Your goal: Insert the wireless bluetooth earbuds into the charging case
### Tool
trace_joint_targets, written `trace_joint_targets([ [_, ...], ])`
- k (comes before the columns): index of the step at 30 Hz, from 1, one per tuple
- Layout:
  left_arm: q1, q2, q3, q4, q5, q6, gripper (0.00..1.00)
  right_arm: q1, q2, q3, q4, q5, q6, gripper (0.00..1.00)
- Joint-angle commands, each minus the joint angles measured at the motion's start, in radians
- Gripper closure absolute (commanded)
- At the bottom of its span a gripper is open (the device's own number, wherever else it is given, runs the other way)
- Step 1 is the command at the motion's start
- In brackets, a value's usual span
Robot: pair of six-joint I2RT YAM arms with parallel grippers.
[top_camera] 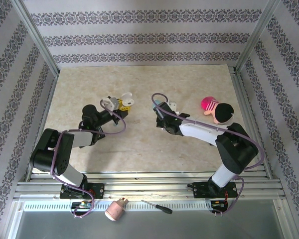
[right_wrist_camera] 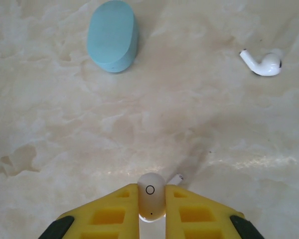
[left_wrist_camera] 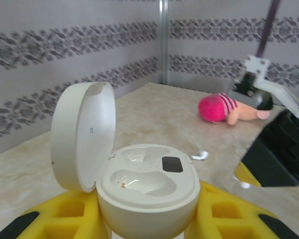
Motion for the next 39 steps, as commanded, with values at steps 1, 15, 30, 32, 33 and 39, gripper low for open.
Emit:
trace_joint_targets([
  [1,-0.06,0.001,0.029,-0.082,-0.025,0.093,0.76,-0.008,-0.046,-0.027,-0.044,0.057,-0.007,0.86],
  [15,-0.203,0.105,0.054,0.005,-0.112,0.156,0.77,0.048,-0.228,-0.025,0.013,0.009,-0.005,0.85],
  [30,-0.27,0.103,0.098,-0.067,-0.15,0.206,0.77,0.068,-0.205,0.053,0.186,-0.207,-0.067,0.85],
  [32,-0.272,0.099,0.101,-0.078,-0.149,0.209,0.77,0.07,-0.196,0.054,0.211,-0.227,-0.072,0.85],
  [33,-0.274,0.097,0.103,-0.084,-0.15,0.211,0.77,0.071,-0.191,0.056,0.224,-0.244,-0.076,0.86],
  [39,-0.278,0.086,0.106,-0.098,-0.154,0.214,0.77,0.074,-0.176,0.038,0.267,-0.262,-0.067,0.86],
])
